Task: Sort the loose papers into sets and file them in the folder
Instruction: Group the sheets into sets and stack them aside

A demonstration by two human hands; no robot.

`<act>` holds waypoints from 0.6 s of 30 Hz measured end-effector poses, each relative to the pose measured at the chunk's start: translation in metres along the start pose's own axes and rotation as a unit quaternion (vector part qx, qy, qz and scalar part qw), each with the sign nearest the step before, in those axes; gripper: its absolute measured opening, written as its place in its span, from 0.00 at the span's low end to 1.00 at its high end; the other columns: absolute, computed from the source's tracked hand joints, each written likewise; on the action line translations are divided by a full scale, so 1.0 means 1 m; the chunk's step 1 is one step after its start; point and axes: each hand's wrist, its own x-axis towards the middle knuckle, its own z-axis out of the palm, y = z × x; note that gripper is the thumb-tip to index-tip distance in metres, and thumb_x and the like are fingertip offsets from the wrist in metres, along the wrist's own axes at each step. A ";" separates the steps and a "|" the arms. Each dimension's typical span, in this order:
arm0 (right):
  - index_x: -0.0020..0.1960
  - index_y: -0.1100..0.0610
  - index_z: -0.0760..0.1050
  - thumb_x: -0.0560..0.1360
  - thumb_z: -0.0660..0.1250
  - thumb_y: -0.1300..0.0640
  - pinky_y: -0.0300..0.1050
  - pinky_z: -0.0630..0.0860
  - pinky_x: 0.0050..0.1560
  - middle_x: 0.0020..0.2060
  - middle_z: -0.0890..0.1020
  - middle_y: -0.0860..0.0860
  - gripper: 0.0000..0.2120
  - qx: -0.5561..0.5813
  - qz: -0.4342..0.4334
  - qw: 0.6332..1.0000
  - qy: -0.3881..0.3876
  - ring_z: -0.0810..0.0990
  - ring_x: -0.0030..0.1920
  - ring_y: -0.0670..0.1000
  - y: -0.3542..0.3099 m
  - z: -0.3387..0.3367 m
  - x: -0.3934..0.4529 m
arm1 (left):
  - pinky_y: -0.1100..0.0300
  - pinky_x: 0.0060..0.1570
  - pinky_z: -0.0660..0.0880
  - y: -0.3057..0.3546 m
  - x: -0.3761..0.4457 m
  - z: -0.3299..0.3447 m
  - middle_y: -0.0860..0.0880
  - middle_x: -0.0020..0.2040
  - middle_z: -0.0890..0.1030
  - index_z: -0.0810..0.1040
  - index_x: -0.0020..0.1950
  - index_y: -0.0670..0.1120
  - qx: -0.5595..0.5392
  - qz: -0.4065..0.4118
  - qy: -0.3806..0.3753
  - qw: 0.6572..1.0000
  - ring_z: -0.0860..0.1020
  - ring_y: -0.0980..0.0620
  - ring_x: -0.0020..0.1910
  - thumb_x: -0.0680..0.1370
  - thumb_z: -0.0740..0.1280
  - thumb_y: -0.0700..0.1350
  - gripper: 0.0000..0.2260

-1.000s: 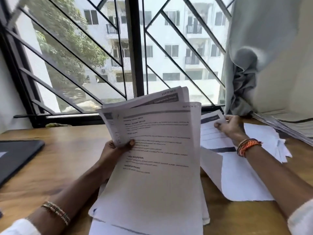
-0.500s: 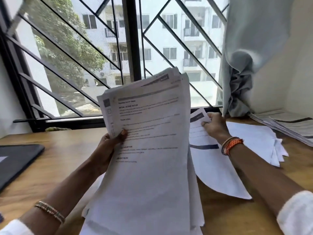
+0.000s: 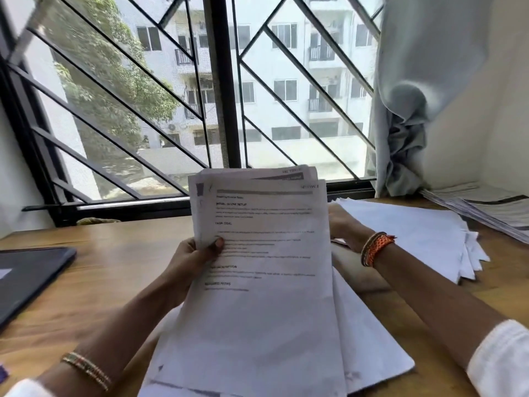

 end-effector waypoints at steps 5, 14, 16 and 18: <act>0.54 0.58 0.79 0.81 0.55 0.44 0.45 0.78 0.42 0.43 0.84 0.53 0.21 0.240 -0.024 0.970 -0.037 0.82 0.42 0.50 -0.017 -0.013 -0.001 | 0.60 0.32 0.79 -0.010 -0.003 0.007 0.43 0.39 0.85 0.81 0.47 0.39 0.040 -0.003 0.057 0.998 0.83 0.49 0.34 0.74 0.71 0.40 0.05; 0.37 0.56 0.84 0.65 0.73 0.50 0.41 0.77 0.37 0.36 0.85 0.50 0.09 0.197 -0.098 0.976 0.007 0.82 0.37 0.46 -0.010 -0.008 0.000 | 0.59 0.31 0.80 -0.011 -0.005 0.008 0.41 0.40 0.85 0.80 0.47 0.36 0.044 -0.013 0.058 0.997 0.83 0.48 0.34 0.75 0.68 0.35 0.03; 0.37 0.56 0.84 0.61 0.76 0.49 0.40 0.77 0.36 0.36 0.85 0.50 0.12 0.197 -0.103 0.975 0.007 0.82 0.36 0.46 -0.010 -0.009 0.000 | 0.60 0.31 0.79 -0.010 -0.005 0.009 0.42 0.39 0.85 0.80 0.46 0.37 0.033 -0.013 0.053 0.998 0.83 0.48 0.33 0.75 0.68 0.34 0.02; 0.42 0.61 0.83 0.53 0.80 0.45 0.39 0.77 0.36 0.37 0.86 0.51 0.24 0.207 -0.108 0.972 0.007 0.83 0.37 0.46 -0.011 -0.009 -0.001 | 0.59 0.31 0.80 -0.009 -0.005 0.009 0.42 0.38 0.85 0.79 0.47 0.37 0.021 -0.012 0.046 0.999 0.83 0.48 0.33 0.73 0.70 0.34 0.03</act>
